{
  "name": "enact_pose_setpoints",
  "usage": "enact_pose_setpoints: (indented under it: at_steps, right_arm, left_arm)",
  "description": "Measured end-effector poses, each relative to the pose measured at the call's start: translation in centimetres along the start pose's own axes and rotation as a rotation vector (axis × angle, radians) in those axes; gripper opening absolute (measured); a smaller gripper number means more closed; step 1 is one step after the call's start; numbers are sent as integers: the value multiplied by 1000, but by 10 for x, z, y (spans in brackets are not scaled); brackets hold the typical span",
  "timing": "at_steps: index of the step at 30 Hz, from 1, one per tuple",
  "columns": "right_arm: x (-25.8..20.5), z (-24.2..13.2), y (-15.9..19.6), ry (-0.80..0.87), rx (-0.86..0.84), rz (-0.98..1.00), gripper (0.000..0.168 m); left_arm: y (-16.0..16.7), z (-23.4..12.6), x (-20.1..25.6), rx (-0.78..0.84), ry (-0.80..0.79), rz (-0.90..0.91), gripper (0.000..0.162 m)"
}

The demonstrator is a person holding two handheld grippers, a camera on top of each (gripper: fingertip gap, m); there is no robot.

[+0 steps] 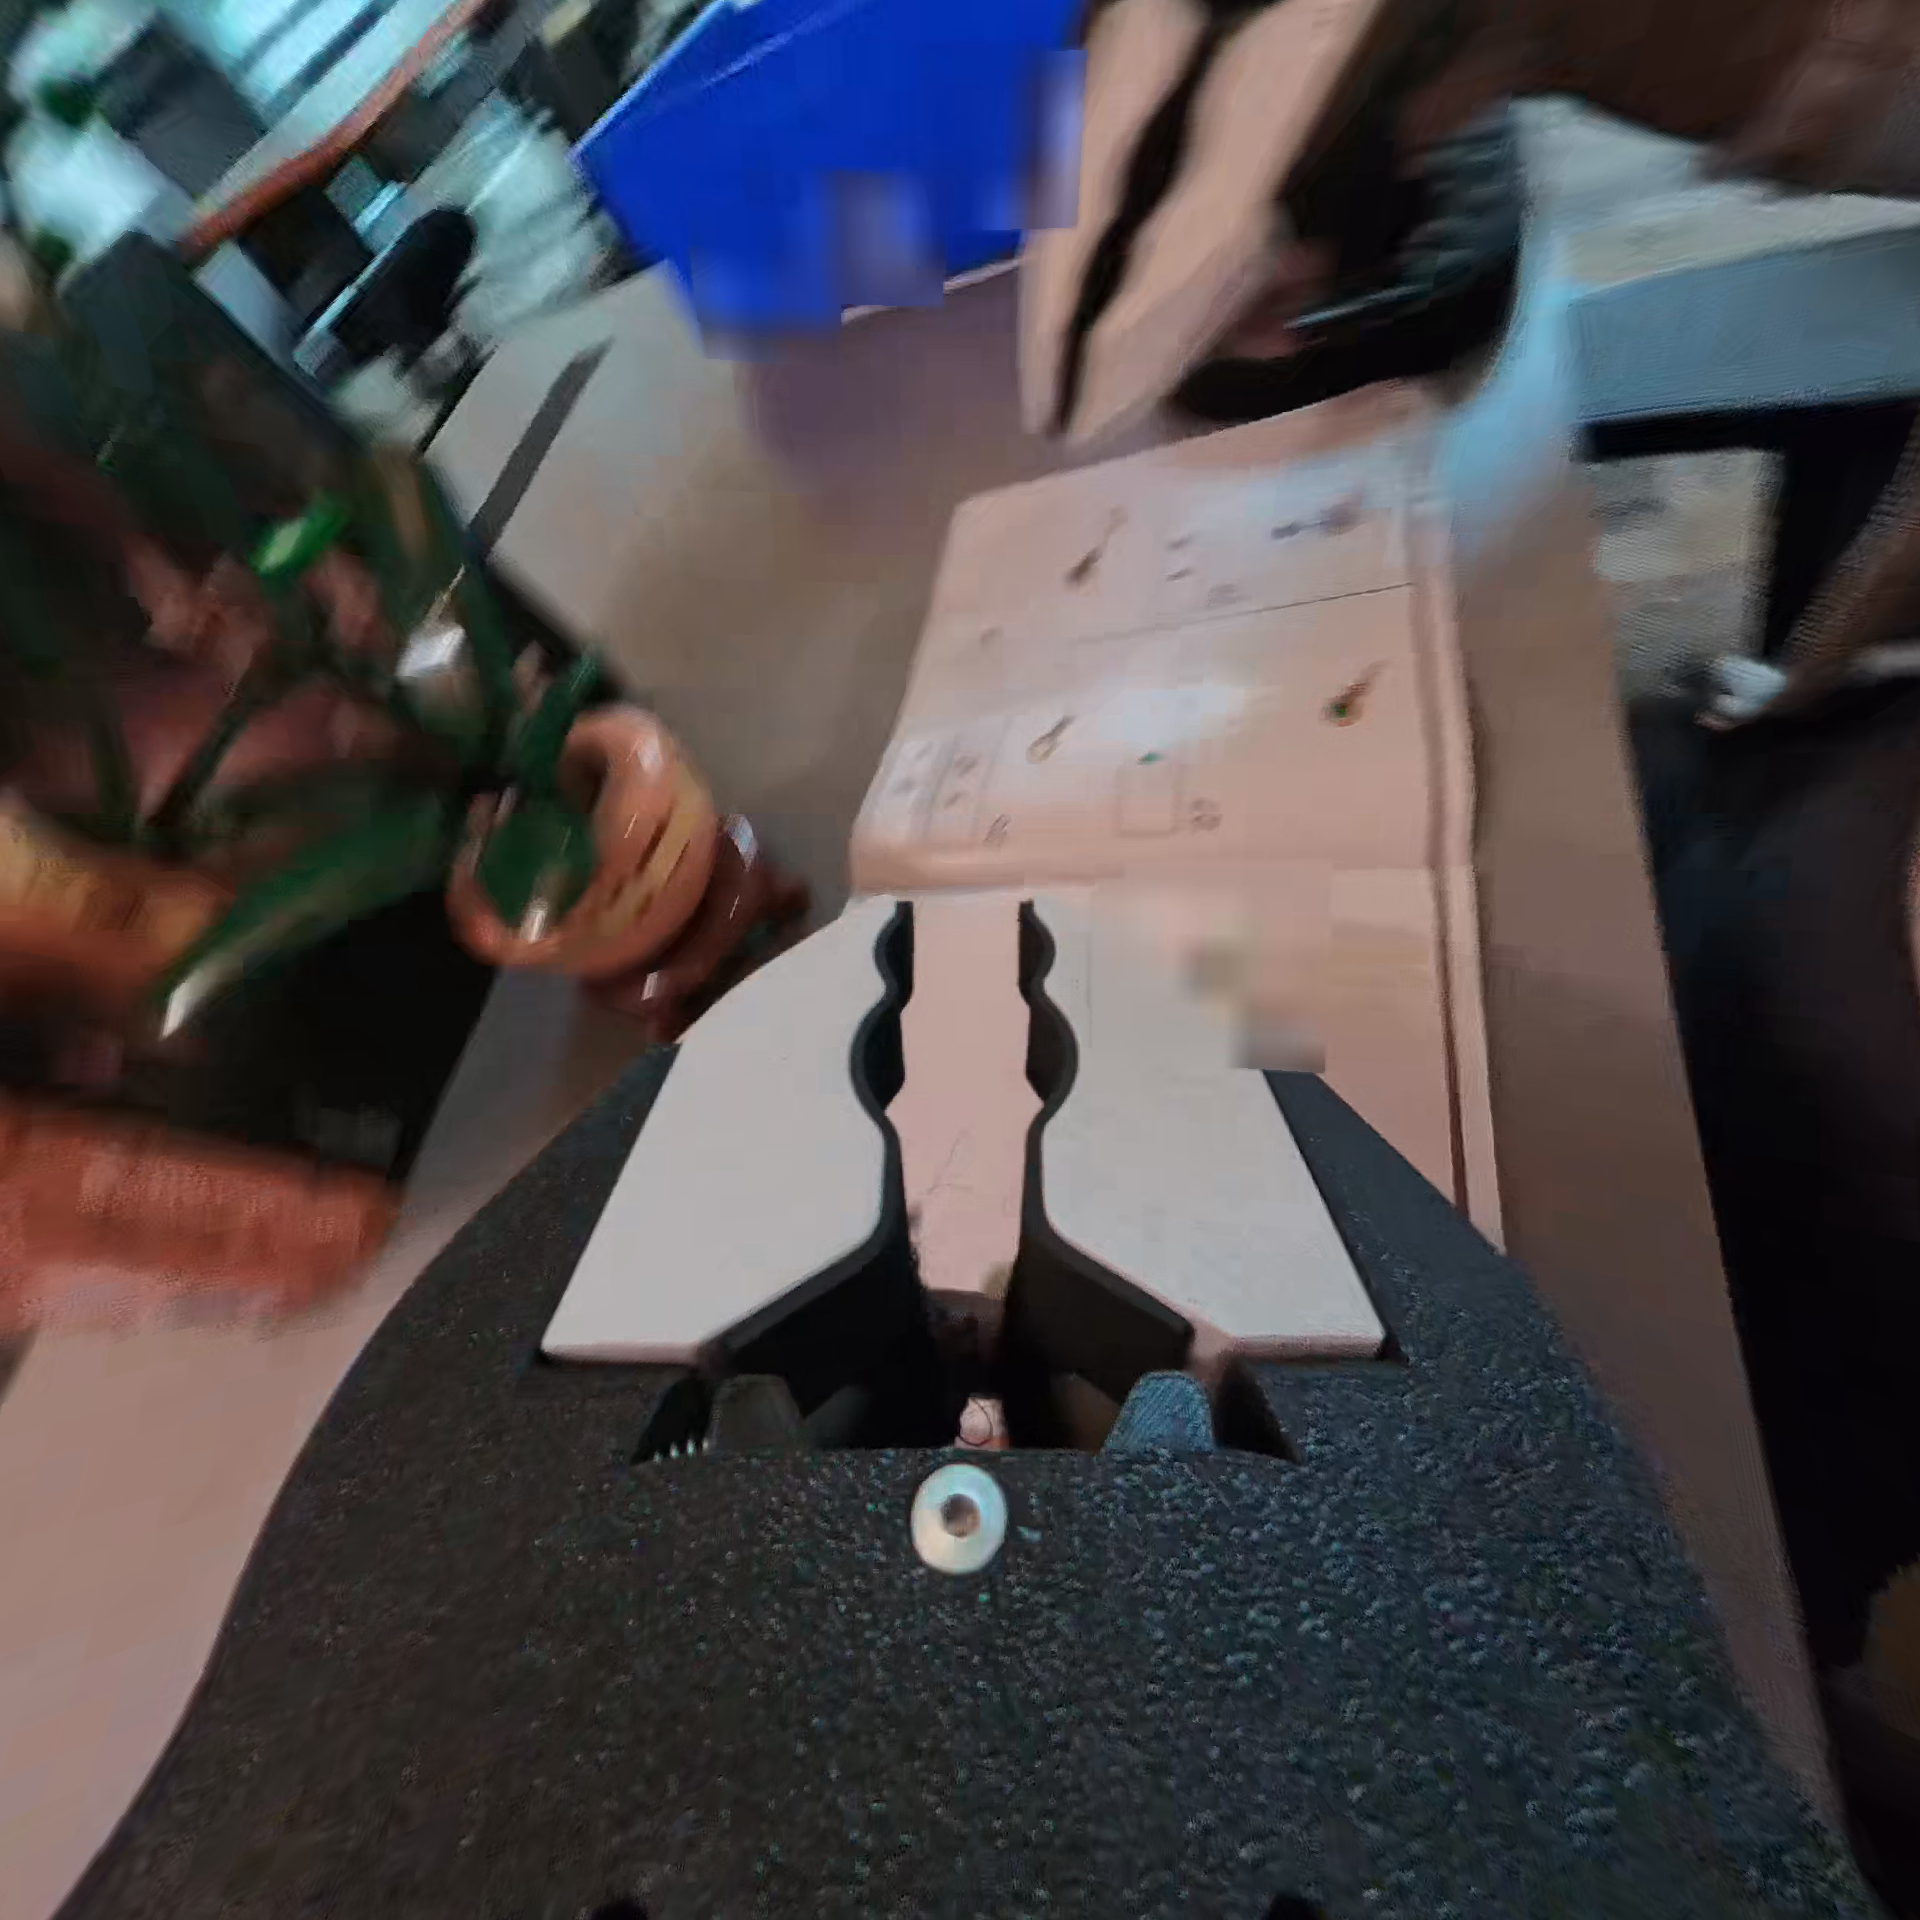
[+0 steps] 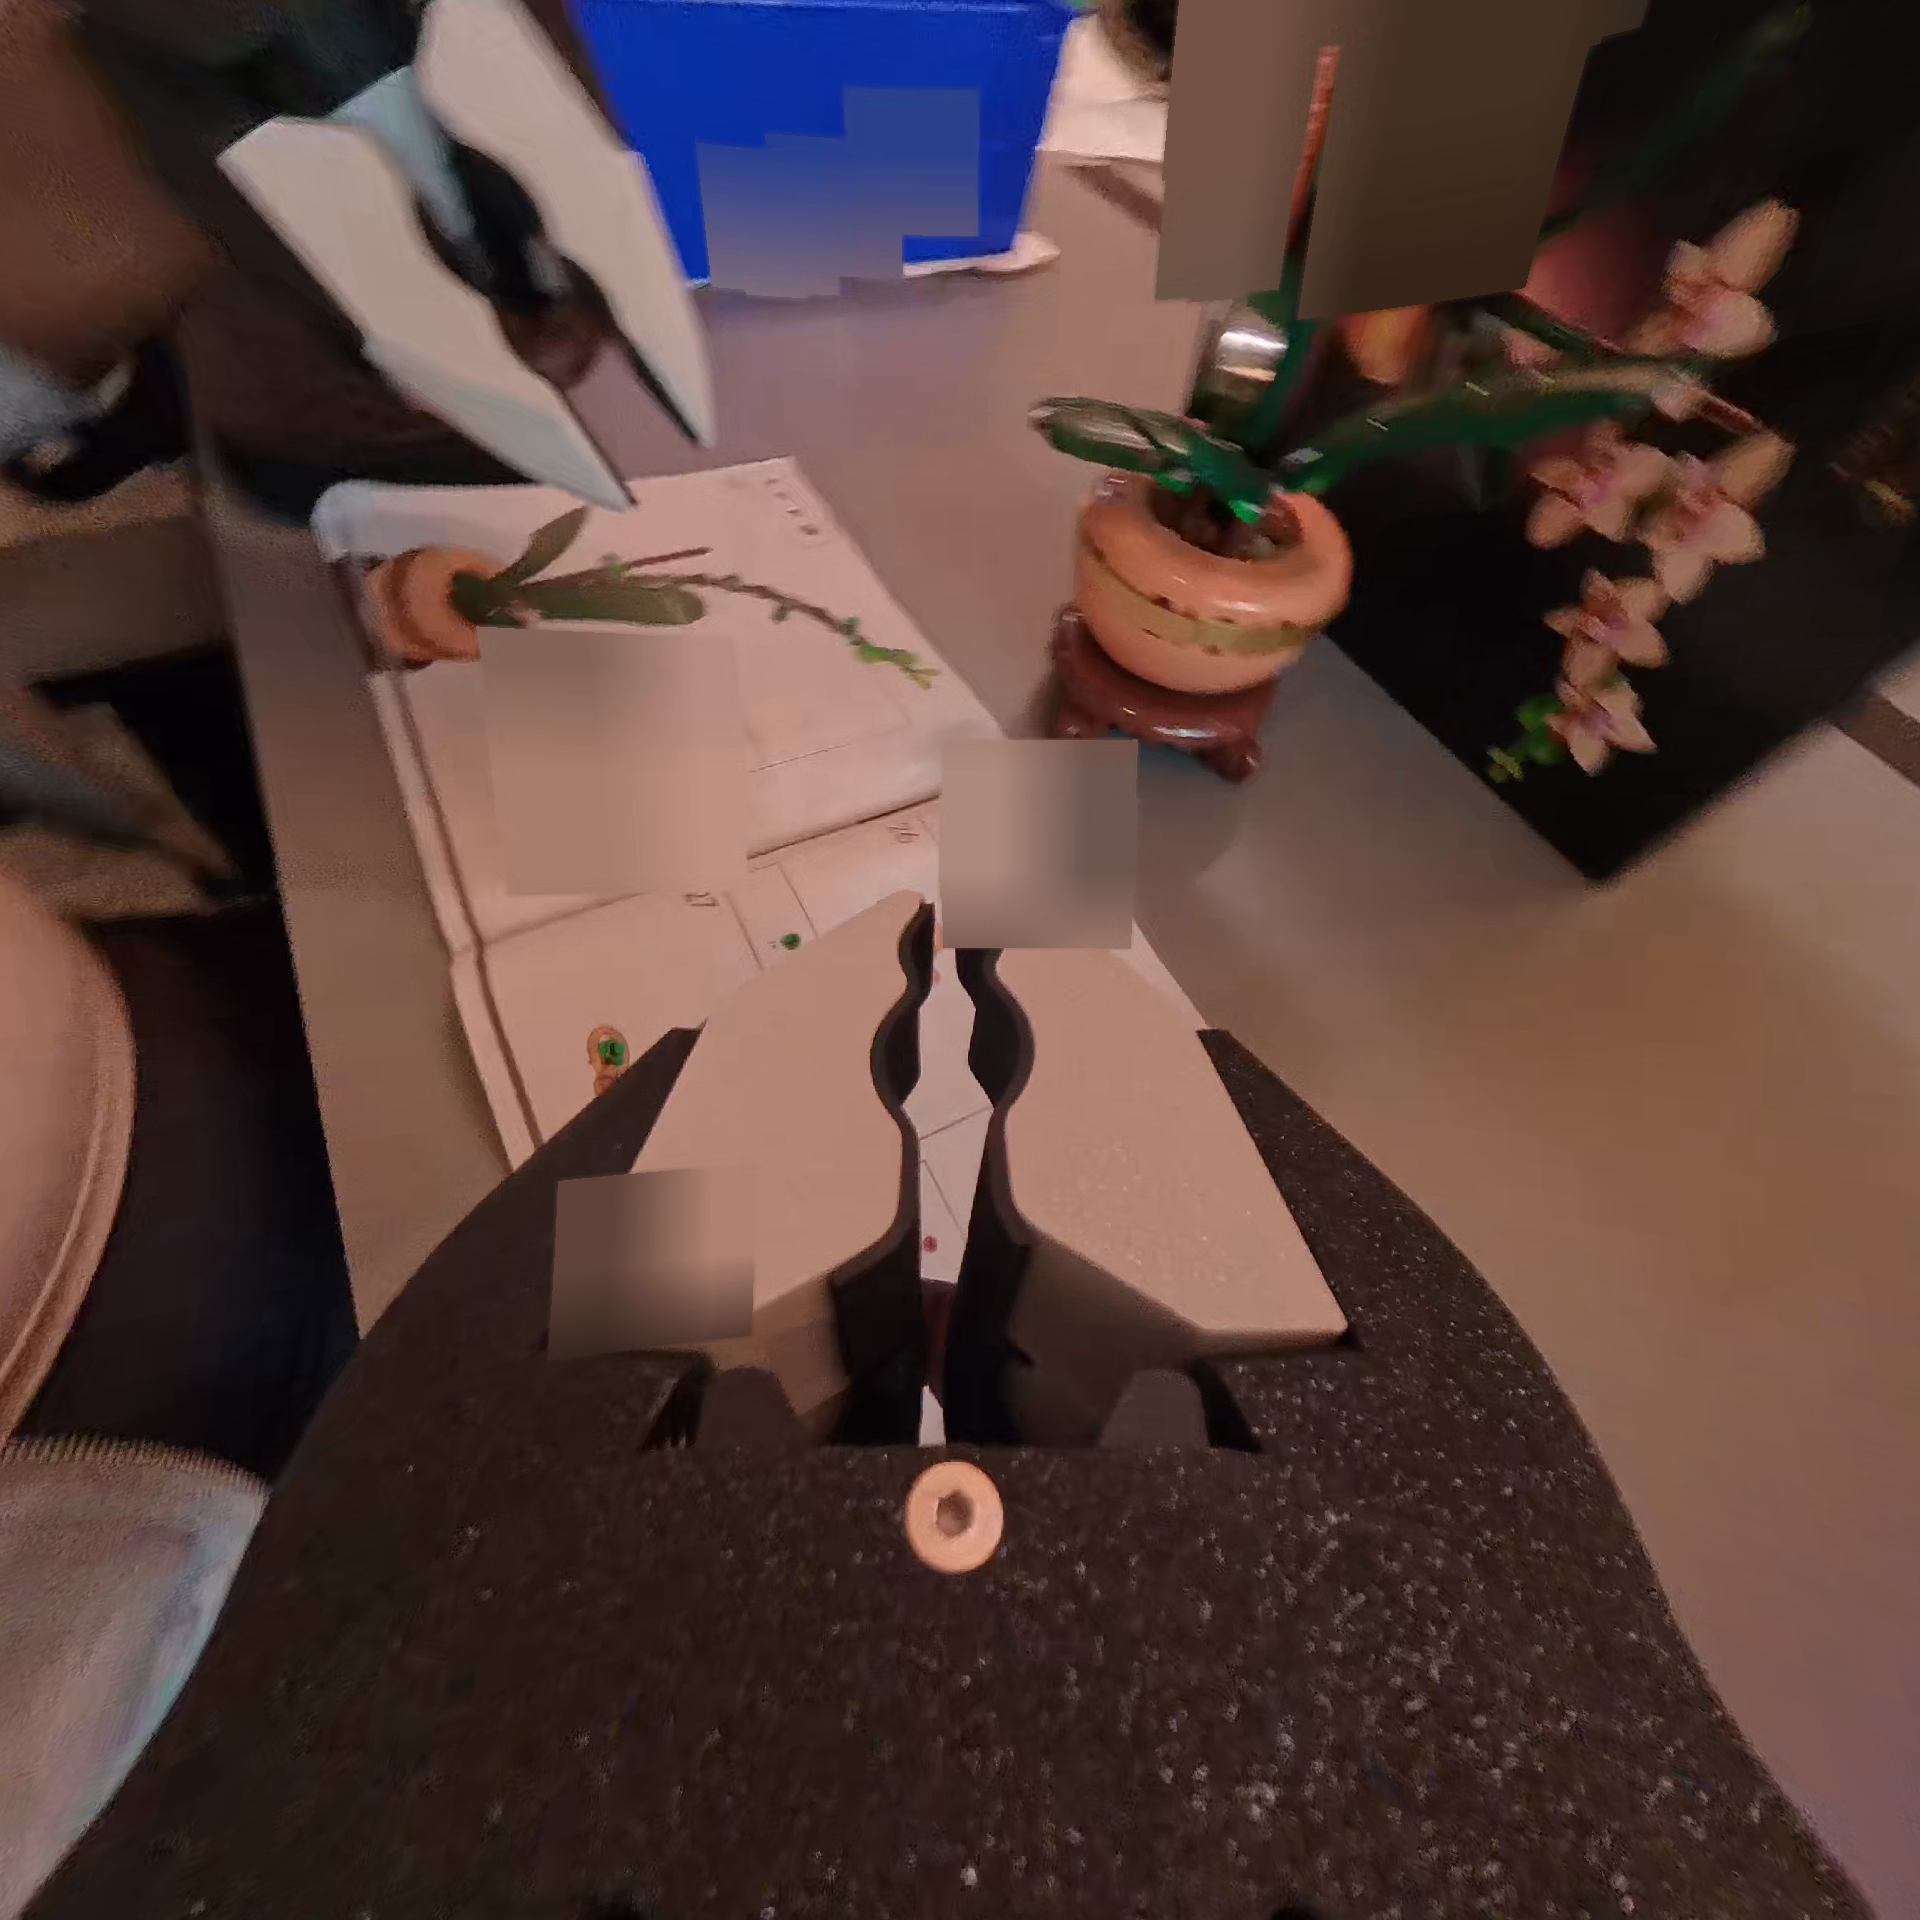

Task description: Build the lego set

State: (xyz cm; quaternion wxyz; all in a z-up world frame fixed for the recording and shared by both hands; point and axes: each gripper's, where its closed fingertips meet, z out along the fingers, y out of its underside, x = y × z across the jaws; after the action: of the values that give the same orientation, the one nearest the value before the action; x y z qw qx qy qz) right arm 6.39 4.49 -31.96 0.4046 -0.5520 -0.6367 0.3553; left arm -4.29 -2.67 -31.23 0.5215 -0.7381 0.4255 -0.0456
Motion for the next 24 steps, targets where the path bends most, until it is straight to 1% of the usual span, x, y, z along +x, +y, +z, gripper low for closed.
enact_pose_setpoints:
  at_steps: [1, 2, 3, 4, 5, 6, 7, 8, 9, 10, 12, 15, 17, 21, 22, 24]
  right_arm:
    - [-5, 3, -1, -82, -38, -60, 4]
    - [-13, 5, 4, -179, -96, -125, 4]
    - [-16, 9, 10, -243, -151, -186, 4]
    - [-13, 17, 16, -254, -178, -227, 3]
    - [-12, 27, 21, -269, -190, -237, 3]
    - [-13, 37, 27, -297, -191, -216, 3]
    - [-14, 46, 32, -315, -194, -177, 3]
    - [-14, 51, 42, -320, -237, -148, 3]
    - [-10, 53, 55, -301, -312, -146, 3]
    - [-10, 52, 58, -301, -325, -149, 2]
    - [-17, 51, 60, -359, -310, -112, 1]
    - [-18, 51, 60, -391, -310, -61, 0]
    - [-17, 51, 60, -379, -308, -63, 1]
    - [-15, 51, 59, -339, -293, -129, 3]
    - [-15, 51, 56, -330, -268, -163, 4]
    - [-14, 55, 39, -288, -150, -189, 4]
  left_arm:
    - [-7, 6, 5, 24, 83, 82, 19]
    - [-9, 15, 8, 13, 147, 140, 18]
    - [-3, 26, 10, -30, 202, 172, 16]
    - [6, 39, 14, -91, 254, 189, 13]
    - [15, 53, 15, -140, 285, 205, 10]
    - [20, 66, 12, -158, 278, 218, 8]
    - [20, 78, 8, -146, 259, 215, 7]
    - [20, 88, 7, -137, 264, 182, 6]
    - [27, 91, 13, -178, 316, 137, 5]
    - [38, 90, 20, -253, 369, 111, 3]
    - [41, 88, 24, -233, 368, 94, 1]
    - [41, 87, 24, -200, 384, 40, 0]
    - [41, 88, 25, -183, 400, 11, 0]
    - [41, 88, 25, -155, 413, -4, 0]
    - [41, 87, 25, -156, 412, -3, 0]
    - [41, 88, 25, -155, 405, 5, 0]
